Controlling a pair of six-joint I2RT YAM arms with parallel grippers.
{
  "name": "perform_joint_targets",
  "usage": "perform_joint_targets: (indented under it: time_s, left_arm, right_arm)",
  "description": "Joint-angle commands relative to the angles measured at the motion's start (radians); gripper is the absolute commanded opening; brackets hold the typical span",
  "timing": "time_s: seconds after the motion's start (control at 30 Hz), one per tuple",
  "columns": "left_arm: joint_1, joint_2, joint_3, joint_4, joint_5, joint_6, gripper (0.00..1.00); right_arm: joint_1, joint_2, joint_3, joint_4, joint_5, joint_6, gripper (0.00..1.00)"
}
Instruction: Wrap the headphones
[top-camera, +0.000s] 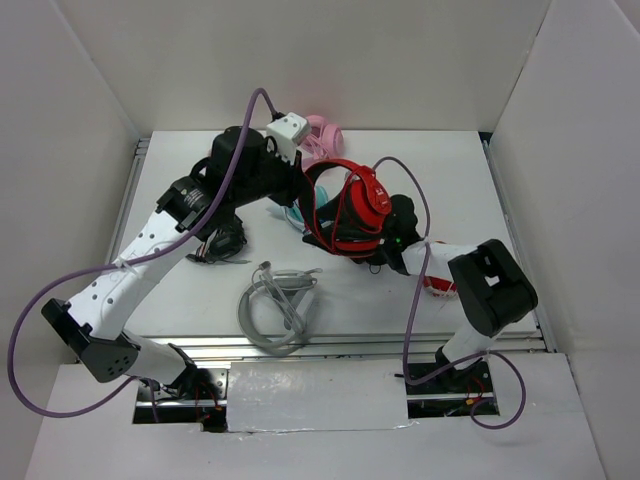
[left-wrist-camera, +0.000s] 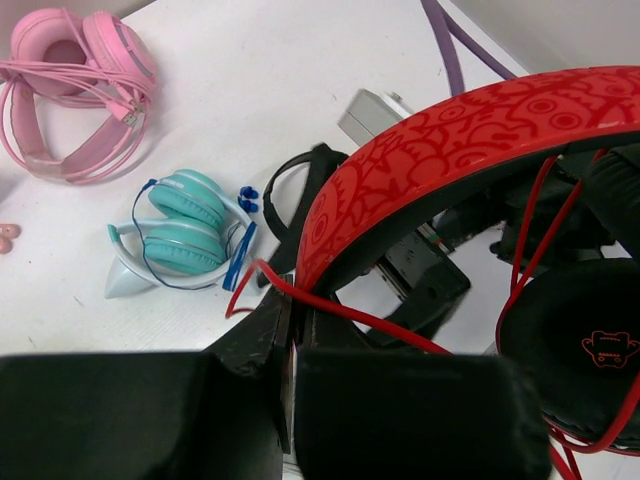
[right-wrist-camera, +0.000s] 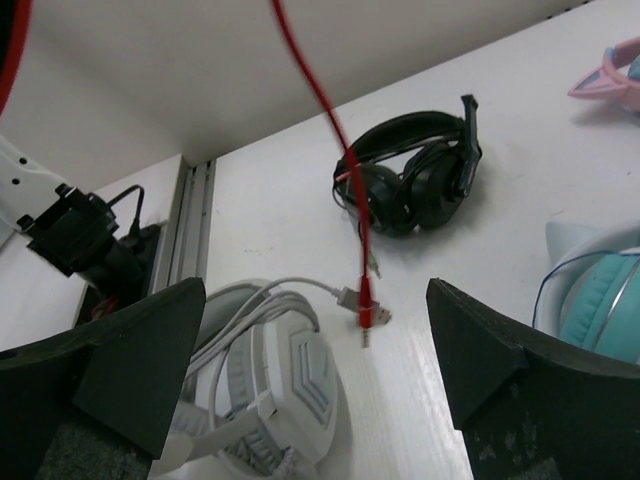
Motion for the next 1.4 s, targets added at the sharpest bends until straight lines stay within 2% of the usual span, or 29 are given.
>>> perform_joint_targets:
  time_s: [0.0,0.2,0.3,0.4,0.47,0.5,0.53,0.6,0.63,0.67,0.73,0.77,1.0,1.3,1.37]
  left_arm:
    - [-0.011,-0.050,0.054,0.083,0.031,-0.008,0.00]
    - [-0.017,-0.061,0.048,0.084,0.022,-0.005,0.00]
    - [-0.020,-0.068,0.044,0.086,0.013,-0.005,0.00]
    - [-0.020,-0.074,0.031,0.095,0.008,-0.010,0.00]
    - [-0.020,-0.074,0.027,0.098,0.012,-0.010,0.00]
    - [-0.020,-0.076,0.027,0.098,0.013,-0.008,0.00]
    - [-0.020,-0.074,0.025,0.098,0.013,-0.008,0.00]
    - [-0.022,-0.077,0.025,0.095,0.010,-0.010,0.00]
    - [-0.022,-0.082,0.024,0.096,0.010,-0.010,0.00]
    - [-0.022,-0.087,0.015,0.097,0.007,-0.010,0.00]
    - [-0.023,-0.103,0.001,0.100,-0.010,-0.019,0.00]
    - [-0.023,-0.114,-0.012,0.110,-0.016,-0.023,0.00]
    - [-0.023,-0.277,-0.252,0.239,-0.019,-0.108,0.00]
    - [-0.040,-0.309,-0.444,0.313,0.036,-0.171,0.00]
    - [-0.071,-0.314,-0.481,0.328,0.035,-0.175,0.00]
  right_arm:
    - [0.000,0.040,0.089,0.061,0.016,0.000,1.00]
    - [0.010,0.129,0.209,-0.009,0.028,-0.025,1.00]
    - [0.031,0.157,0.232,-0.022,0.007,-0.006,1.00]
    - [0.078,0.154,0.215,-0.083,0.071,-0.070,0.99]
    - [0.098,0.165,0.213,-0.088,0.067,-0.071,0.88]
    - [0.102,0.168,0.213,-0.089,0.066,-0.068,0.79]
    - [0.103,0.169,0.210,-0.086,0.077,-0.064,0.51]
    - [0.092,0.165,0.207,-0.068,0.114,-0.058,0.31]
    - [0.088,0.147,0.204,-0.066,0.128,-0.055,0.12]
    - [0.073,0.136,0.207,-0.086,0.137,-0.058,0.00]
    - [0.046,0.084,0.218,-0.130,0.184,-0.095,0.00]
    - [0.033,0.059,0.222,-0.214,0.204,-0.116,0.00]
    - [-0.137,-0.140,0.327,-0.547,0.387,-0.284,0.00]
    - [-0.251,-0.220,0.563,-0.773,0.465,-0.374,0.00]
    - [-0.268,-0.229,0.604,-0.770,0.499,-0.387,0.00]
